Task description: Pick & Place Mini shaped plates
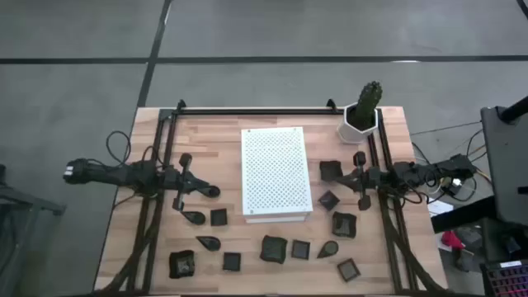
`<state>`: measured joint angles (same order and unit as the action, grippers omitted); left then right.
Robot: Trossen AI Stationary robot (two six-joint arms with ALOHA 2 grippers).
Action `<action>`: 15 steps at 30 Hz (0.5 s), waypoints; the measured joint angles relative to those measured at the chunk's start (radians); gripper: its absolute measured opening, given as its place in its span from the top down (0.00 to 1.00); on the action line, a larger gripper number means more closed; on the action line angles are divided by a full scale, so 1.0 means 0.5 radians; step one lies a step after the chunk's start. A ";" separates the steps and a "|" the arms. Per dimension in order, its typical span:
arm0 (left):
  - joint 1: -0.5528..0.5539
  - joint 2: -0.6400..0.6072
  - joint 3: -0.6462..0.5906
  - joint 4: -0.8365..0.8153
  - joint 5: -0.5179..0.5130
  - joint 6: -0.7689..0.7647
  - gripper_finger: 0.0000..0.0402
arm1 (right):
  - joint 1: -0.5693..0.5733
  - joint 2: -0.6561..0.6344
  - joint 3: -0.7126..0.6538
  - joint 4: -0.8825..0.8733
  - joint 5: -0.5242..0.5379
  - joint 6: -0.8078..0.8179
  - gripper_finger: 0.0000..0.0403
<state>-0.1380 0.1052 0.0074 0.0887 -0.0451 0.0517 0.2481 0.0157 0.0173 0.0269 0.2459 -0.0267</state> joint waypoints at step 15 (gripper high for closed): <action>-0.001 0.000 0.000 0.000 0.001 0.000 1.00 | 0.000 0.000 -0.001 0.000 0.000 0.000 0.98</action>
<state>-0.1383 0.1051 0.0074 0.0887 -0.0448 0.0517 0.2481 0.0154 0.0170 0.0269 0.2459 -0.0269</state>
